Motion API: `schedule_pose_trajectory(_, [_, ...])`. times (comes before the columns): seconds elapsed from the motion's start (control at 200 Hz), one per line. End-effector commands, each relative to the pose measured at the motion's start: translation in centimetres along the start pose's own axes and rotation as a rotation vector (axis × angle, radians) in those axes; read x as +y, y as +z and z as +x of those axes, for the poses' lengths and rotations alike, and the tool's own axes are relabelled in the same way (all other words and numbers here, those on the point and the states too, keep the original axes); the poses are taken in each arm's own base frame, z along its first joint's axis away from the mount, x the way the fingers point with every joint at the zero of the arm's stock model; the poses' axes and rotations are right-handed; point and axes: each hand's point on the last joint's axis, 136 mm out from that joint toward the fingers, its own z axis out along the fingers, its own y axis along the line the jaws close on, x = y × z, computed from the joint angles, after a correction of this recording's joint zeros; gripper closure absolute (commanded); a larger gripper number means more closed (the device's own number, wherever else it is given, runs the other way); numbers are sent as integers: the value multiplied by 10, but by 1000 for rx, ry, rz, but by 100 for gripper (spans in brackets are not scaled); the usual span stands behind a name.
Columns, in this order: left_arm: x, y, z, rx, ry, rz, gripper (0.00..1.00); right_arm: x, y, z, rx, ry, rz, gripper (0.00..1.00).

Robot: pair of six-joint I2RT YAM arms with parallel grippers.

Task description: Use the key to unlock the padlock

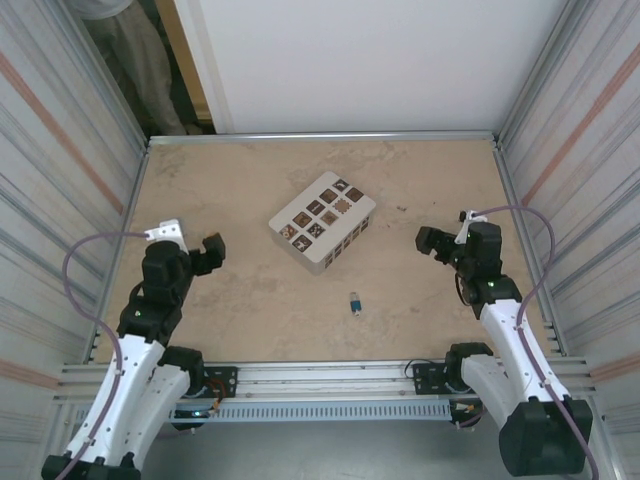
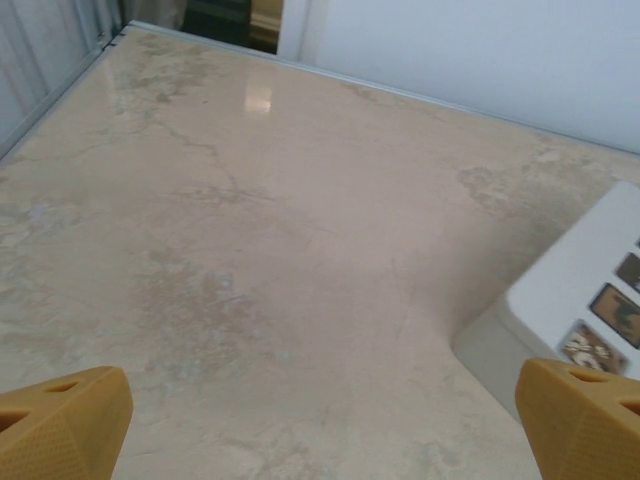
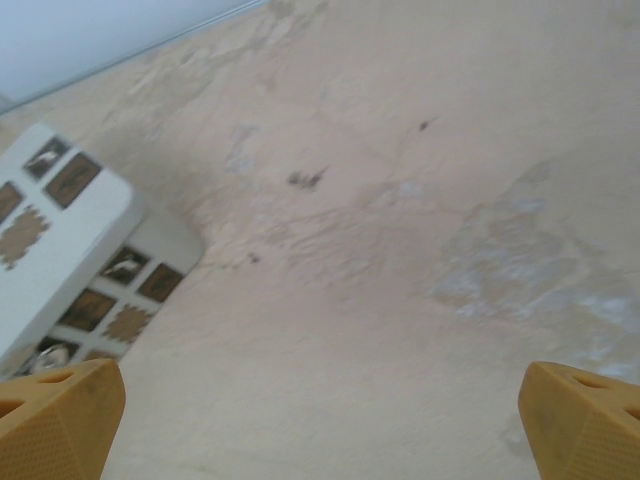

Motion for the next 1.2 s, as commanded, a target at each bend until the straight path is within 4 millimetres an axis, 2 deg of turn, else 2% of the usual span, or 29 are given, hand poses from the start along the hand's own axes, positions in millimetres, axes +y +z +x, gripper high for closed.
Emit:
schedule_pose_trajectory(0.0, [10,2,-10,-21,-4,-31,1,-23,3,-5,-43,-63,119,1])
schedule_pose_trajectory(0.115, [19,6,-14,-29,-41,-54,1,-37,8,-1,-45,-68,177,1])
schedule_pose_trajectory(0.225, [22,12,-18,-45,-5,-69,1,-49,17,6,-40,-54,201,1])
schedule_pose_trajectory(0.416, [39,34,-9,-56,30,-168,1,-59,35,13,-64,-61,208,1])
schedule_pose_trajectory(0.441, [40,37,-8,-62,29,-171,1,-61,41,19,-44,-64,211,1])
schedule_pose_trajectory(0.686, [48,54,1,-56,63,-221,1,-62,60,20,-58,-82,181,1])
schedule_pose_trajectory(1.192, [37,64,9,-40,81,-152,1,-55,64,7,-140,-100,109,1])
